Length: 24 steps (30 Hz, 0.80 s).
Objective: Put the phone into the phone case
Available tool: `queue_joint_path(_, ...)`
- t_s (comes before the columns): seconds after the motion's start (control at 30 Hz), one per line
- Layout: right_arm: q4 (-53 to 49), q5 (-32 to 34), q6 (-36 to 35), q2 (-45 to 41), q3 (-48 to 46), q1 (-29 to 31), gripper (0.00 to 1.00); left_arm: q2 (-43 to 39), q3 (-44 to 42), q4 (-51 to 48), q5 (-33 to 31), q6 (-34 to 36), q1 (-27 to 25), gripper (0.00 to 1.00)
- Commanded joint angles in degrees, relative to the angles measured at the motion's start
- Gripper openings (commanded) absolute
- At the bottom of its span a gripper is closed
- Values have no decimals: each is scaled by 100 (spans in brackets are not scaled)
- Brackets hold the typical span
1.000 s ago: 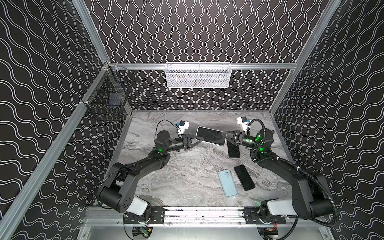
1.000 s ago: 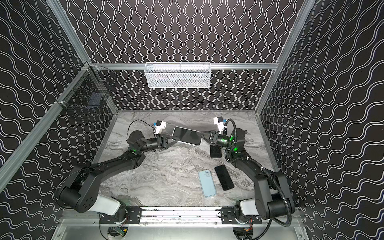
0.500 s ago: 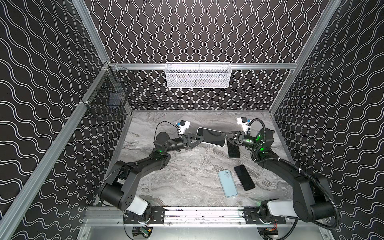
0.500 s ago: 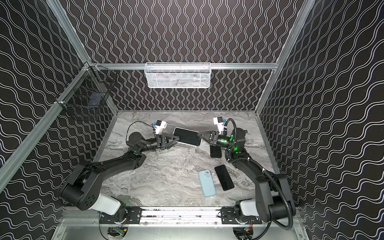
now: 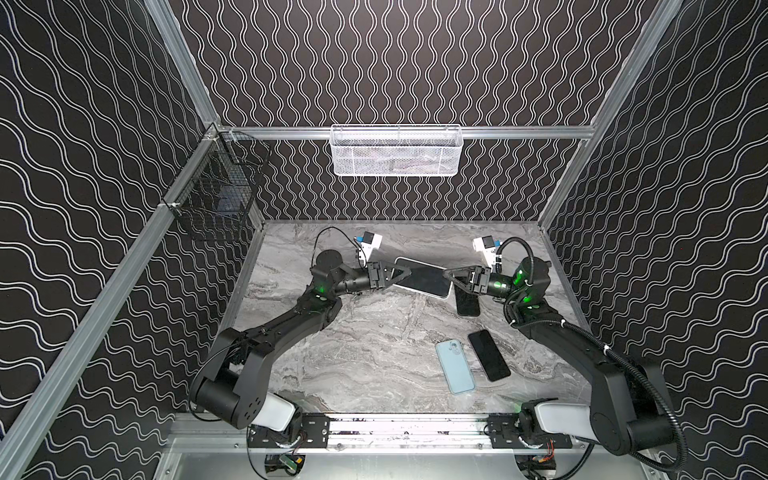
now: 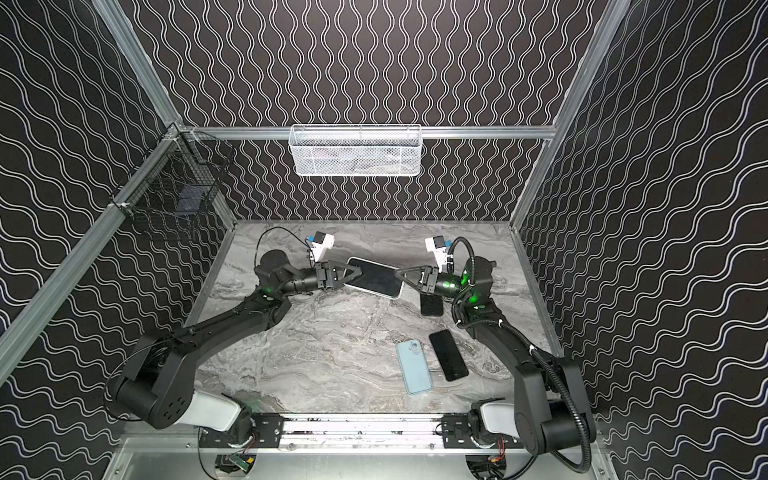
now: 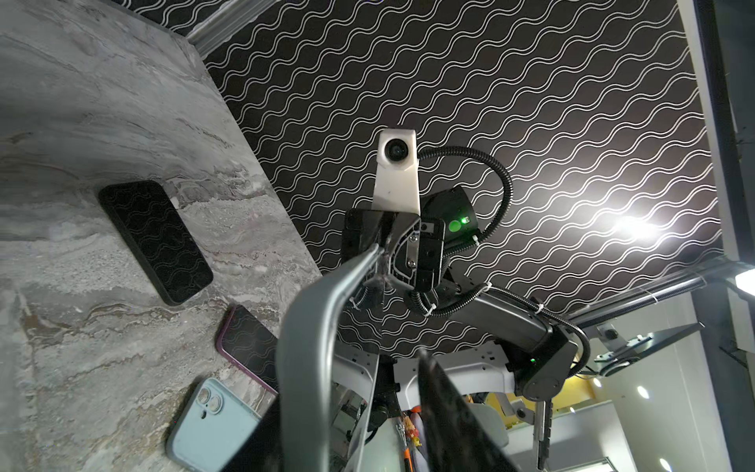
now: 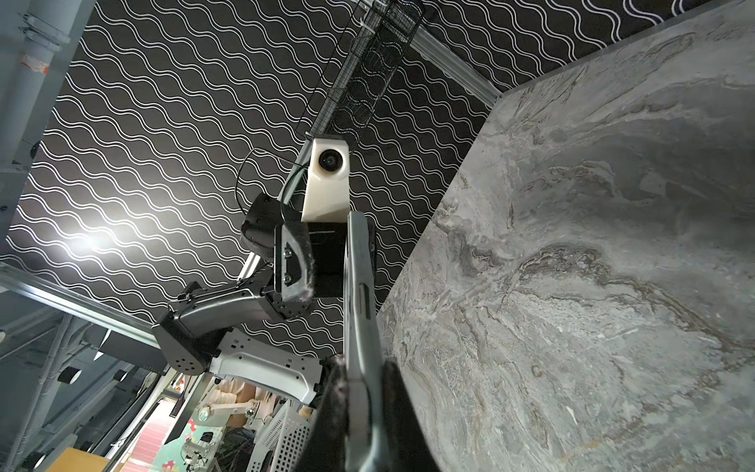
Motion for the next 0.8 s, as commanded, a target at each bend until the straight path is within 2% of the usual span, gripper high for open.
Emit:
queue_joint_path(0.0, -58, -193, -69, -14, -13, 3, 0, 67, 103, 241, -71, 207, 1, 35)
queue_joint_path(0.03, -39, -212, -63, -10, -22, 2, 0, 102, 116, 308, -82, 163, 2, 29)
queue_joint_path(0.2, -169, -256, -155, -10, 3, -4, 0, 272, 214, 453, -61, 68, 1, 19)
queue_joint_path(0.33, -277, -233, -216, -9, 5, -2, 0, 353, 287, 514, -58, 22, 1, 0)
queue_joint_path(0.4, -347, -160, -255, -18, 22, -16, 0, 362, 275, 571, -82, -38, 5, 0)
queue_joint_path(0.47, -483, -32, -352, -52, 41, -24, 10, 345, 204, 665, -132, -107, 6, 0)
queue_joint_path(0.53, -551, 64, -428, -96, 59, -36, 28, 321, 111, 743, -201, -177, 1, 0)
queue_joint_path(0.57, -558, 100, -435, -115, 53, -41, 33, 318, 51, 832, -237, -250, 1, 0)
queue_joint_path(0.67, -347, 106, -317, -124, 20, -70, 45, 348, -83, 1215, -278, -526, 3, 0)
queue_joint_path(0.77, 72, 49, -34, -69, -54, -98, 50, 397, -153, 1594, -290, -787, 1, 0)
